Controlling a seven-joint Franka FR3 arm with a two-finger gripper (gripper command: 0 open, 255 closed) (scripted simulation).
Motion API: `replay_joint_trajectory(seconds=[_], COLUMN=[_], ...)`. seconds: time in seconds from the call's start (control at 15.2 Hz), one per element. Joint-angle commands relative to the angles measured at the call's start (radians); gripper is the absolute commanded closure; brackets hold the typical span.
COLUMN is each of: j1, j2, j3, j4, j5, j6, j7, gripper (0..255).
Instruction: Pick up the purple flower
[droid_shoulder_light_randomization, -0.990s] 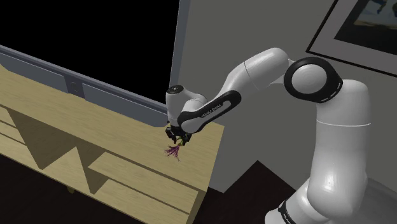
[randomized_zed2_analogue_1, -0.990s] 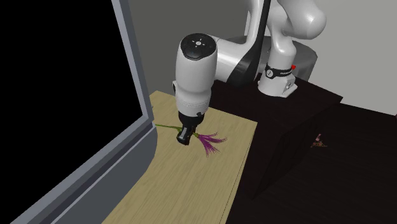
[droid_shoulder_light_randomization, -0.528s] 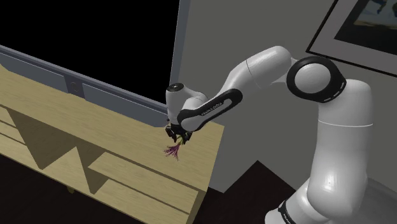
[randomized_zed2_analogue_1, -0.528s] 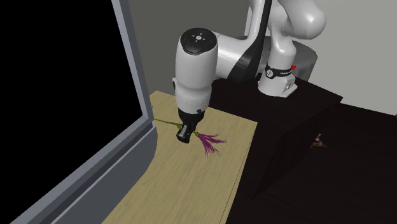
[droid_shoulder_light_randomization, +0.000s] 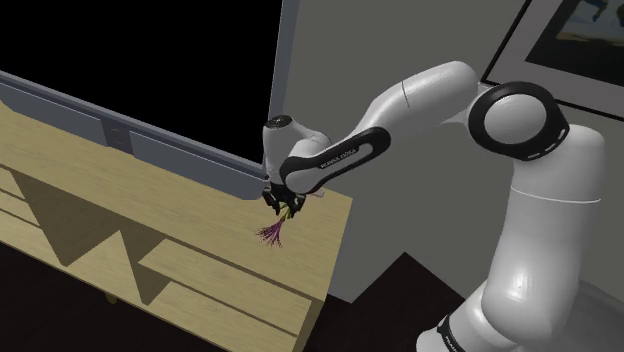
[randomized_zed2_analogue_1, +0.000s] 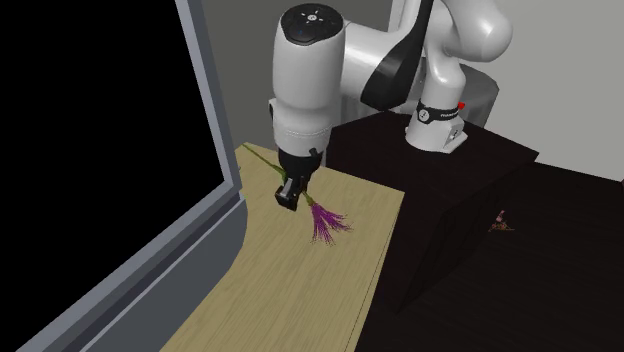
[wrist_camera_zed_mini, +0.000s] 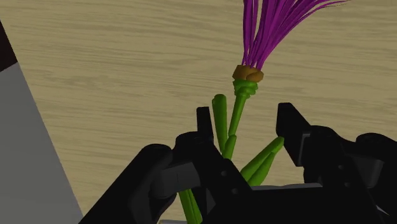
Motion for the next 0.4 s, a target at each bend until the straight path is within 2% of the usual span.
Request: replay_joint_trajectory(seconds=[0.0, 0.33], j1=[-0.004, -0.010], j2=[-0.019, -0.048], j3=[0.007, 0.016], j4=[0.002, 0.008], j5=[0.014, 0.034], j6=[-0.019, -0.048], j7=[-0.011, -0.029], gripper=[255, 255])
